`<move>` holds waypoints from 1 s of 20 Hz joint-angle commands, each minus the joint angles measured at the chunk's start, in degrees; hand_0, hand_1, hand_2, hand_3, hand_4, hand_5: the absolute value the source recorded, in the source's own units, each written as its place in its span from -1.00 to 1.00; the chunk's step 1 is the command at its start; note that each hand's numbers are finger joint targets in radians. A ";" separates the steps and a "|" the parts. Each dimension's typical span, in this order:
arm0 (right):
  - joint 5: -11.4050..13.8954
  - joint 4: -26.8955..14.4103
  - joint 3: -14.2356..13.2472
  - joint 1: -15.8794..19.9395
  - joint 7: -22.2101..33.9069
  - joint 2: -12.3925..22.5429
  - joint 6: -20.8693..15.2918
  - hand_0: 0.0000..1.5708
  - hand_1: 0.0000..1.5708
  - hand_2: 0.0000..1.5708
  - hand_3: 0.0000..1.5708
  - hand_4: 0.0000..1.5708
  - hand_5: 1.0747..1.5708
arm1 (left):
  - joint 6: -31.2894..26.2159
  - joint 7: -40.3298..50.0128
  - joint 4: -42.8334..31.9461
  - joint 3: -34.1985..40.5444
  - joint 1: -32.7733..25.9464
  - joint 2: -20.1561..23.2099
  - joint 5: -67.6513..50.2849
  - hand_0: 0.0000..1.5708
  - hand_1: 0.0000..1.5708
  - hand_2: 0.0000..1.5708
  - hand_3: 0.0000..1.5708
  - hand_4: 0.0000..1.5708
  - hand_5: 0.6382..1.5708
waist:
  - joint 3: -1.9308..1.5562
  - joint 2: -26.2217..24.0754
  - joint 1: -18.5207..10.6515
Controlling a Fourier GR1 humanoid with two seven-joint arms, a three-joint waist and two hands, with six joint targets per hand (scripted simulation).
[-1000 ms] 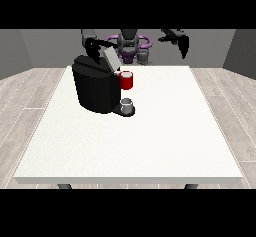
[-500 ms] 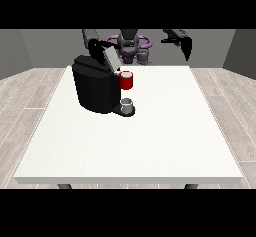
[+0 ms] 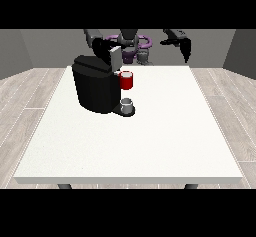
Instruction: Insert the coffee pod into the coffee machine and close the lid
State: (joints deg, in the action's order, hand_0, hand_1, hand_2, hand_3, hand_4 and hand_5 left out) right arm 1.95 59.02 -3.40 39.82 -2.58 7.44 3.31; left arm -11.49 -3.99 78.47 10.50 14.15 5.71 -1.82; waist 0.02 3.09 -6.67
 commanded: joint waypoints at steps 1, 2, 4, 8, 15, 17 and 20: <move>1.28 -0.83 0.95 4.61 2.96 -0.47 -0.24 -1.00 -1.00 -1.00 -1.00 -0.80 1.00 | 2.01 -1.83 -0.82 -1.99 0.15 -1.86 1.73 -1.00 -1.00 -1.00 -1.00 -0.83 1.00 | -0.02 0.91 -0.60; 1.27 -1.81 0.22 1.89 -0.48 0.98 1.08 -1.00 -1.00 -1.00 -1.00 -0.73 1.00 | -0.64 0.04 1.82 -0.75 -1.49 0.96 -0.09 -1.00 -1.00 -1.00 -1.00 -0.82 1.00 | -0.03 -0.14 -1.92; 1.84 -0.72 0.97 4.06 -0.88 -0.37 0.55 -1.00 -1.00 -1.00 -1.00 -1.00 1.00 | 1.57 -1.96 -2.29 0.71 1.47 0.96 0.22 -1.00 -1.00 -1.00 -1.00 -0.76 1.00 | -0.02 2.23 0.24; 5.19 -1.69 2.49 6.56 0.67 0.14 -0.93 -1.00 -1.00 -1.00 -1.00 -0.84 1.00 | -0.83 -2.96 -1.67 -0.16 -0.37 1.55 -0.32 -1.00 -1.00 -1.00 -1.00 -0.85 1.00 | -0.01 1.29 -1.45; 7.41 -3.07 4.07 7.98 0.27 -4.95 -4.43 -1.00 -1.00 -1.00 -1.00 -0.91 1.00 | -0.15 0.53 -0.53 -0.06 3.77 2.18 -1.85 -1.00 -1.00 -1.00 -1.00 -1.00 1.00 | -0.02 0.76 -1.57; 5.61 -1.90 3.76 5.54 -1.04 -5.04 -1.69 -1.00 -1.00 -1.00 -1.00 -0.84 1.00 | 0.46 -4.18 -0.33 -2.52 -1.97 -0.31 0.32 -1.00 -1.00 -1.00 -1.00 -0.75 1.00 | -0.02 -1.19 -0.99; 4.03 1.29 6.02 3.66 -1.41 -7.29 -0.31 -1.00 -1.00 -1.00 -1.00 -0.83 1.00 | 2.61 -6.94 -2.84 -1.44 -2.00 -0.53 1.22 -1.00 -1.00 -1.00 -1.00 -0.76 1.00 | -0.01 -2.63 1.61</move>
State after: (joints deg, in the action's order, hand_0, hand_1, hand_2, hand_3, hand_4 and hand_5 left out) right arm 7.46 57.91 0.89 45.57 -3.82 2.41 1.73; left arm -9.81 -7.39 77.29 8.98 14.22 5.78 -1.38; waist 0.00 2.30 -6.76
